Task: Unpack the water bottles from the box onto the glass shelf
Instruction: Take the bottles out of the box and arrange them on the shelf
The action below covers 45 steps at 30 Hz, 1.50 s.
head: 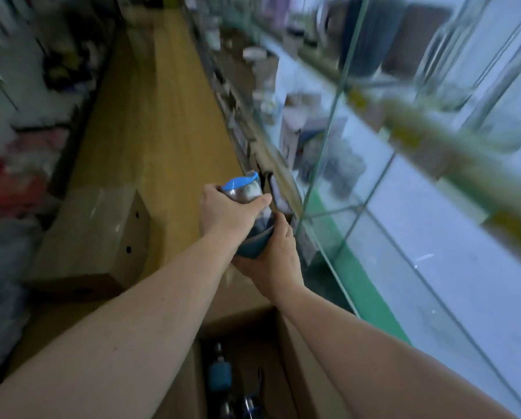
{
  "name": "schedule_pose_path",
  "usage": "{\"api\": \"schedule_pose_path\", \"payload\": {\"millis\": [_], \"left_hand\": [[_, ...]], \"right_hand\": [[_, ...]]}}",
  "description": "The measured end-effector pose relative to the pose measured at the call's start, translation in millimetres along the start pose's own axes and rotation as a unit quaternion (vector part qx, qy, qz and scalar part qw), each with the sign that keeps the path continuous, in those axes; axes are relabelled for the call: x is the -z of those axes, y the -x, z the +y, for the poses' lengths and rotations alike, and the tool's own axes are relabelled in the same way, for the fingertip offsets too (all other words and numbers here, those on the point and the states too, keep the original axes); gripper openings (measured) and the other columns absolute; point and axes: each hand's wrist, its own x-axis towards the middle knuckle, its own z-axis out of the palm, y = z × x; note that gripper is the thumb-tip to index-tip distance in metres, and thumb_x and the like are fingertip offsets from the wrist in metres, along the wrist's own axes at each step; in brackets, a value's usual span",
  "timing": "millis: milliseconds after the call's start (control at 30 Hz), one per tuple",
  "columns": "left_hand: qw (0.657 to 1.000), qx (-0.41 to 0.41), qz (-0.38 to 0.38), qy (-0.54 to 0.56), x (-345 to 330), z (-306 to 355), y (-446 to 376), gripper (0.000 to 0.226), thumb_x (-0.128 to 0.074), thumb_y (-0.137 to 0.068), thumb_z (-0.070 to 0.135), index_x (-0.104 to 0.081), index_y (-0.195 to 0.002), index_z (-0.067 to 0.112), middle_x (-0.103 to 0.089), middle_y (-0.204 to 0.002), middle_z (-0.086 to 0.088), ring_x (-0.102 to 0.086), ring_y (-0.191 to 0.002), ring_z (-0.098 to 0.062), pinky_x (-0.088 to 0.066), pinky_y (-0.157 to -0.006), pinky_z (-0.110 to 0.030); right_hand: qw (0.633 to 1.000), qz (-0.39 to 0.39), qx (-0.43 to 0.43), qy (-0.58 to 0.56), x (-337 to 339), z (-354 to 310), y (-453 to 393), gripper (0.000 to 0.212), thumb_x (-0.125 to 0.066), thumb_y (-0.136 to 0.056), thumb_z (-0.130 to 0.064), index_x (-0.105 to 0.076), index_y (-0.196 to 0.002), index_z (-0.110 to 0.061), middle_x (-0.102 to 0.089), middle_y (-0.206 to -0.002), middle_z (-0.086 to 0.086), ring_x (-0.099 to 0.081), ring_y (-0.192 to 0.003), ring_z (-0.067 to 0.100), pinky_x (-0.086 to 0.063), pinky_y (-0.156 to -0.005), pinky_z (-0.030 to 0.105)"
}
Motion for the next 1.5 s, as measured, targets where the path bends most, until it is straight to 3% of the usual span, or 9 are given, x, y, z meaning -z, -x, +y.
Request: {"api": "schedule_pose_path", "payload": {"millis": [300, 433, 567, 733, 900, 1000, 1133, 1333, 1500], "left_hand": [[0.985, -0.167, 0.021, -0.022, 103.4, 200.3, 30.4, 0.087, -0.083, -0.060, 0.050, -0.040, -0.125, 0.011, -0.050, -0.124, -0.004, -0.053, -0.114, -0.024, -0.048, -0.093, -0.037], [0.974, -0.223, 0.021, -0.036, 133.3, 259.5, 56.9, 0.092, -0.080, -0.063, 0.053, -0.036, -0.132, 0.010, -0.047, -0.131, -0.007, -0.049, -0.120, -0.027, -0.046, -0.097, -0.042], [0.961, -0.272, 0.005, -0.042, 151.9, 300.8, 89.4, 0.088, -0.080, -0.063, 0.053, -0.039, -0.128, 0.010, -0.050, -0.126, -0.008, -0.052, -0.116, -0.030, -0.048, -0.094, -0.044], [0.943, -0.332, -0.006, -0.016, 166.0, 345.2, 143.3, 0.081, -0.079, -0.068, 0.049, -0.039, -0.126, 0.009, -0.052, -0.123, -0.008, -0.053, -0.112, -0.029, -0.045, -0.086, -0.036], [0.935, -0.353, -0.005, 0.022, 169.0, 388.8, 194.6, 0.076, -0.079, -0.065, 0.052, -0.049, -0.121, 0.010, -0.059, -0.115, -0.008, -0.058, -0.100, -0.027, -0.040, -0.071, -0.032], [0.927, -0.374, 0.004, 0.024, 167.3, 412.3, 228.1, 0.077, -0.077, -0.065, 0.055, -0.049, -0.122, 0.011, -0.058, -0.118, -0.007, -0.057, -0.105, -0.028, -0.041, -0.076, -0.033], [0.909, -0.411, -0.023, 0.064, 155.4, 439.9, 268.3, 0.087, -0.080, -0.053, 0.058, -0.049, -0.120, 0.012, -0.057, -0.119, -0.010, -0.056, -0.111, -0.031, -0.046, -0.096, -0.043], [0.891, -0.447, -0.056, 0.052, 125.1, 471.8, 324.6, 0.083, -0.076, -0.063, 0.058, -0.048, -0.126, 0.013, -0.057, -0.123, -0.006, -0.055, -0.113, -0.027, -0.042, -0.082, -0.033], [0.865, -0.481, -0.127, 0.072, 97.1, 491.3, 372.7, 0.086, -0.074, -0.067, 0.057, -0.039, -0.133, 0.013, -0.050, -0.132, -0.005, -0.050, -0.120, -0.026, -0.041, -0.093, -0.035]], "right_hand": [[0.985, 0.115, 0.103, -0.076, 101.9, -176.5, 13.8, 0.098, -0.079, -0.067, -0.042, -0.023, -0.144, -0.019, -0.039, -0.137, -0.004, -0.042, -0.127, 0.016, -0.044, -0.102, 0.039], [0.973, 0.153, 0.139, -0.098, 141.4, -225.7, 35.7, 0.092, -0.078, -0.070, -0.040, -0.024, -0.142, -0.020, -0.036, -0.122, -0.012, -0.041, -0.115, 0.005, -0.039, -0.089, 0.021], [0.964, 0.195, 0.151, -0.102, 176.6, -256.9, 62.1, 0.099, -0.077, -0.073, -0.037, -0.014, -0.148, -0.019, -0.032, -0.141, -0.004, -0.036, -0.131, 0.014, -0.033, -0.089, 0.017], [0.949, 0.247, 0.173, -0.088, 224.0, -281.7, 98.2, 0.102, -0.078, -0.071, -0.036, -0.014, -0.148, -0.018, -0.034, -0.142, -0.002, -0.040, -0.129, 0.016, -0.039, -0.091, 0.023], [0.937, 0.279, 0.197, -0.079, 275.8, -302.2, 135.7, 0.100, -0.079, -0.069, -0.037, -0.018, -0.146, -0.016, -0.040, -0.141, 0.000, -0.042, -0.130, 0.020, -0.041, -0.103, 0.034], [0.930, 0.296, 0.206, -0.074, 308.3, -310.1, 160.2, 0.103, -0.080, -0.069, -0.036, -0.017, -0.148, -0.014, -0.038, -0.143, 0.001, -0.040, -0.132, 0.019, -0.040, -0.103, 0.031], [0.917, 0.339, 0.203, -0.047, 351.7, -313.5, 190.6, 0.101, -0.081, -0.066, -0.039, -0.024, -0.144, -0.013, -0.044, -0.140, 0.003, -0.044, -0.128, 0.021, -0.041, -0.105, 0.034], [0.902, 0.393, 0.174, -0.036, 405.5, -300.3, 235.8, 0.099, -0.080, -0.068, -0.039, -0.022, -0.144, -0.013, -0.047, -0.136, 0.004, -0.048, -0.126, 0.021, -0.043, -0.102, 0.033], [0.883, 0.450, 0.134, -0.014, 448.6, -285.0, 271.1, 0.100, -0.078, -0.069, -0.043, -0.020, -0.146, -0.014, -0.048, -0.137, 0.003, -0.046, -0.127, 0.022, -0.042, -0.098, 0.033]]}}
